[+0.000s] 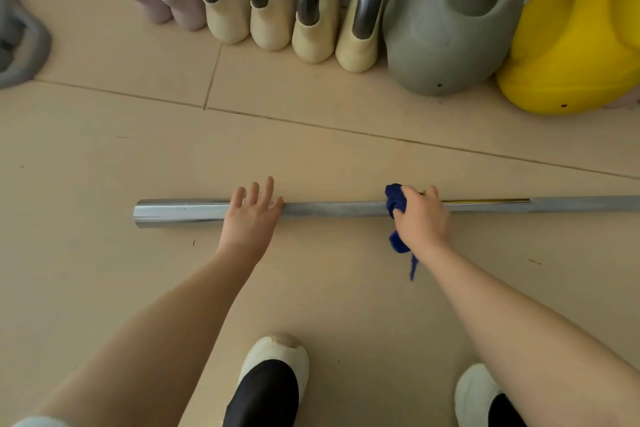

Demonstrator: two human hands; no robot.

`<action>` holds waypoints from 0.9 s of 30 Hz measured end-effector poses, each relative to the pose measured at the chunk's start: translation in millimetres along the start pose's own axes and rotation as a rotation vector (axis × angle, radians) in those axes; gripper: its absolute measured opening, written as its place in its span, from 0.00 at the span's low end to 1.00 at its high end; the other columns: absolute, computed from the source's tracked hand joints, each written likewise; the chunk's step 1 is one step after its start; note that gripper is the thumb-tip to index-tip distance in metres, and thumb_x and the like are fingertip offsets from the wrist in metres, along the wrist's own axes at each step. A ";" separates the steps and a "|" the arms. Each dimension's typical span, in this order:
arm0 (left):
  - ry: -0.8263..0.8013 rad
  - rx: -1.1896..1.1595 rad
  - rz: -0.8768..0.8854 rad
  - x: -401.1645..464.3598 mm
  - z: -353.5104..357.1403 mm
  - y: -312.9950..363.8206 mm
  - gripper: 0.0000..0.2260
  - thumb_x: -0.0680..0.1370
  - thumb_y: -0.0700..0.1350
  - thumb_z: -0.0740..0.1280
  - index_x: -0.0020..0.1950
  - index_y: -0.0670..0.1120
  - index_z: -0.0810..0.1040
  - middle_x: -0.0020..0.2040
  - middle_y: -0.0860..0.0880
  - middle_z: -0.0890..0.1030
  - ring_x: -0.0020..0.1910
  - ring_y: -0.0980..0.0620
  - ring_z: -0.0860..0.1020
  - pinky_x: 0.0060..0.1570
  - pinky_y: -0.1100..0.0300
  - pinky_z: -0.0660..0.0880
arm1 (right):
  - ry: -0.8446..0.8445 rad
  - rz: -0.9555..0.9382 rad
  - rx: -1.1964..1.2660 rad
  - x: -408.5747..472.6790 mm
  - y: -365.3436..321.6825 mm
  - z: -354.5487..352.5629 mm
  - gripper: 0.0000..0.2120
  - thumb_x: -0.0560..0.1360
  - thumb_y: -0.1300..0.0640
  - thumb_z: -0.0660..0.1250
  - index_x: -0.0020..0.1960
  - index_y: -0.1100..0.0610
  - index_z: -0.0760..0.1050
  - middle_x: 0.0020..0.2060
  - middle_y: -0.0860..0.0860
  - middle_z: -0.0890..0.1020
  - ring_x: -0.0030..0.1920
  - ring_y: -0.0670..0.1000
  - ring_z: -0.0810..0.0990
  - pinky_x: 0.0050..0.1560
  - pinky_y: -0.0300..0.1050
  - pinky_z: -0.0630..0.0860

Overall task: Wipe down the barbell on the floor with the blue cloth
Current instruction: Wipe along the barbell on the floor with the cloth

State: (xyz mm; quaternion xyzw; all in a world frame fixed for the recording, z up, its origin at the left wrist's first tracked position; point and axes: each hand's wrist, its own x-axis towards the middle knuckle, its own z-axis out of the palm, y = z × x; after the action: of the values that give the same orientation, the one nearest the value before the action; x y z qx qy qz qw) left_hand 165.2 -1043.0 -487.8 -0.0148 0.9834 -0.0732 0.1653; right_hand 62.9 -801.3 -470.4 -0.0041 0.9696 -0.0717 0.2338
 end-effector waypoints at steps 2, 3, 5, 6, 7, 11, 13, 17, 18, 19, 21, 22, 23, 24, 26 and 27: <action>-0.013 -0.024 -0.030 4.6 0.3 -5.4 0.21 0.52 0.32 0.77 0.43 0.44 0.82 0.60 0.37 0.78 0.42 0.41 0.81 0.49 0.53 0.78 | -0.018 -0.022 0.057 -5.8 -20.6 8.7 0.12 0.75 0.55 0.61 0.58 0.54 0.73 0.55 0.58 0.71 0.48 0.63 0.78 0.45 0.50 0.74; -0.009 -0.042 -0.036 7.4 2.9 -8.0 0.21 0.48 0.31 0.78 0.39 0.43 0.82 0.56 0.36 0.80 0.37 0.42 0.80 0.44 0.54 0.79 | -0.053 -0.055 0.060 -9.3 -33.0 13.3 0.12 0.75 0.54 0.61 0.58 0.55 0.72 0.55 0.58 0.71 0.49 0.63 0.78 0.46 0.51 0.75; 0.009 -0.094 -0.036 10.4 4.6 -9.1 0.23 0.46 0.31 0.78 0.39 0.41 0.81 0.53 0.37 0.81 0.34 0.43 0.80 0.41 0.55 0.79 | -0.137 -0.146 0.055 -18.6 -58.2 23.9 0.13 0.75 0.54 0.62 0.58 0.57 0.70 0.56 0.58 0.71 0.51 0.63 0.77 0.49 0.52 0.75; 0.007 -0.107 -0.037 10.1 4.4 -8.9 0.24 0.48 0.34 0.80 0.42 0.41 0.81 0.54 0.37 0.80 0.37 0.43 0.80 0.44 0.55 0.79 | -0.170 -0.202 0.045 -23.5 -68.2 28.8 0.13 0.75 0.54 0.62 0.58 0.57 0.69 0.56 0.58 0.71 0.51 0.63 0.77 0.49 0.53 0.75; -0.017 -0.117 -0.032 8.0 4.3 -9.1 0.26 0.52 0.37 0.81 0.47 0.41 0.80 0.57 0.37 0.79 0.43 0.42 0.80 0.50 0.54 0.77 | -0.189 -0.252 0.032 -27.0 -75.0 32.7 0.13 0.75 0.55 0.62 0.58 0.57 0.69 0.56 0.58 0.71 0.50 0.63 0.78 0.47 0.53 0.76; -0.038 -0.118 -0.011 -4.3 13.8 -18.3 0.34 0.61 0.38 0.79 0.64 0.38 0.72 0.69 0.35 0.69 0.65 0.39 0.72 0.68 0.48 0.65 | -0.155 -0.316 -0.076 -20.0 -69.4 27.8 0.12 0.76 0.54 0.61 0.58 0.56 0.69 0.55 0.57 0.70 0.46 0.62 0.78 0.39 0.50 0.73; -0.013 -0.114 -0.029 -5.9 16.1 -26.0 0.37 0.51 0.37 0.83 0.58 0.37 0.77 0.63 0.34 0.75 0.59 0.38 0.77 0.61 0.46 0.72 | -0.109 -0.254 -0.121 -12.7 -60.7 20.5 0.12 0.76 0.53 0.60 0.57 0.54 0.70 0.53 0.57 0.70 0.45 0.62 0.79 0.39 0.50 0.73; 0.055 -0.171 -0.042 -7.2 20.3 -36.6 0.39 0.47 0.42 0.84 0.56 0.39 0.77 0.58 0.36 0.77 0.58 0.38 0.78 0.58 0.44 0.75 | -0.073 -0.138 -0.097 -11.5 -74.8 18.9 0.11 0.76 0.53 0.60 0.57 0.54 0.71 0.52 0.57 0.71 0.44 0.61 0.79 0.38 0.48 0.72; 0.077 -0.183 -0.038 -7.5 21.3 -36.9 0.38 0.48 0.42 0.84 0.56 0.39 0.77 0.56 0.37 0.78 0.57 0.39 0.78 0.58 0.45 0.75 | -0.091 -0.156 -0.098 -14.0 -85.5 21.5 0.12 0.76 0.53 0.61 0.58 0.54 0.71 0.53 0.57 0.71 0.46 0.61 0.79 0.39 0.48 0.72; 0.098 -0.196 -0.031 -7.1 22.3 -36.2 0.36 0.49 0.41 0.83 0.55 0.40 0.77 0.54 0.39 0.78 0.55 0.39 0.78 0.57 0.47 0.75 | -0.117 -0.187 -0.096 -18.5 -97.3 25.6 0.12 0.76 0.53 0.61 0.58 0.55 0.70 0.54 0.57 0.70 0.47 0.61 0.79 0.39 0.48 0.71; 0.132 -0.216 -0.030 -5.2 23.2 -34.3 0.32 0.51 0.39 0.82 0.53 0.40 0.77 0.48 0.42 0.78 0.50 0.41 0.79 0.55 0.49 0.75 | -0.175 -0.265 -0.079 -31.0 -121.2 36.9 0.13 0.76 0.54 0.61 0.59 0.55 0.69 0.56 0.57 0.70 0.49 0.61 0.78 0.39 0.48 0.70; 0.150 -0.224 -0.035 -4.1 23.6 -33.5 0.30 0.52 0.37 0.81 0.52 0.40 0.78 0.46 0.43 0.79 0.48 0.42 0.79 0.55 0.50 0.76 | -0.194 -0.299 -0.074 -36.5 -130.3 42.4 0.13 0.76 0.54 0.61 0.59 0.56 0.68 0.56 0.57 0.69 0.48 0.61 0.78 0.38 0.48 0.69; 0.159 -0.234 -0.039 -3.1 24.0 -33.2 0.28 0.52 0.35 0.80 0.51 0.40 0.78 0.46 0.43 0.79 0.48 0.42 0.79 0.54 0.51 0.76 | -0.199 -0.324 -0.075 -39.7 -136.2 46.2 0.13 0.76 0.55 0.61 0.59 0.56 0.68 0.57 0.57 0.69 0.47 0.61 0.78 0.37 0.47 0.69; 0.162 -0.243 -0.041 -2.1 24.4 -33.5 0.27 0.53 0.34 0.79 0.50 0.40 0.78 0.46 0.42 0.80 0.49 0.41 0.80 0.55 0.51 0.76 | -0.195 -0.344 -0.082 -39.3 -138.4 46.9 0.13 0.76 0.55 0.60 0.59 0.56 0.67 0.57 0.57 0.69 0.47 0.61 0.79 0.37 0.47 0.68; 0.156 -0.247 -0.042 -0.9 25.8 -35.1 0.26 0.53 0.34 0.79 0.50 0.39 0.79 0.50 0.41 0.81 0.51 0.40 0.80 0.56 0.50 0.75 | -0.173 -0.368 -0.118 -30.9 -133.0 41.4 0.13 0.76 0.54 0.60 0.60 0.54 0.68 0.56 0.57 0.69 0.46 0.61 0.78 0.37 0.48 0.70; 0.157 -0.251 -0.041 -0.1 26.4 -36.4 0.26 0.54 0.34 0.79 0.50 0.39 0.79 0.51 0.40 0.81 0.53 0.40 0.80 0.57 0.49 0.75 | -0.151 -0.365 -0.146 -25.2 -127.4 36.7 0.13 0.76 0.53 0.60 0.60 0.53 0.68 0.56 0.57 0.70 0.46 0.61 0.79 0.39 0.49 0.71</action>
State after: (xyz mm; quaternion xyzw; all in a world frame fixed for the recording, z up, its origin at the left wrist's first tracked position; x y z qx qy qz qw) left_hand 174.1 -1082.7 -507.1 -0.0495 0.9942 0.0459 0.0834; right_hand 98.8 -931.4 -473.4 -0.2018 0.9352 -0.0420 0.2880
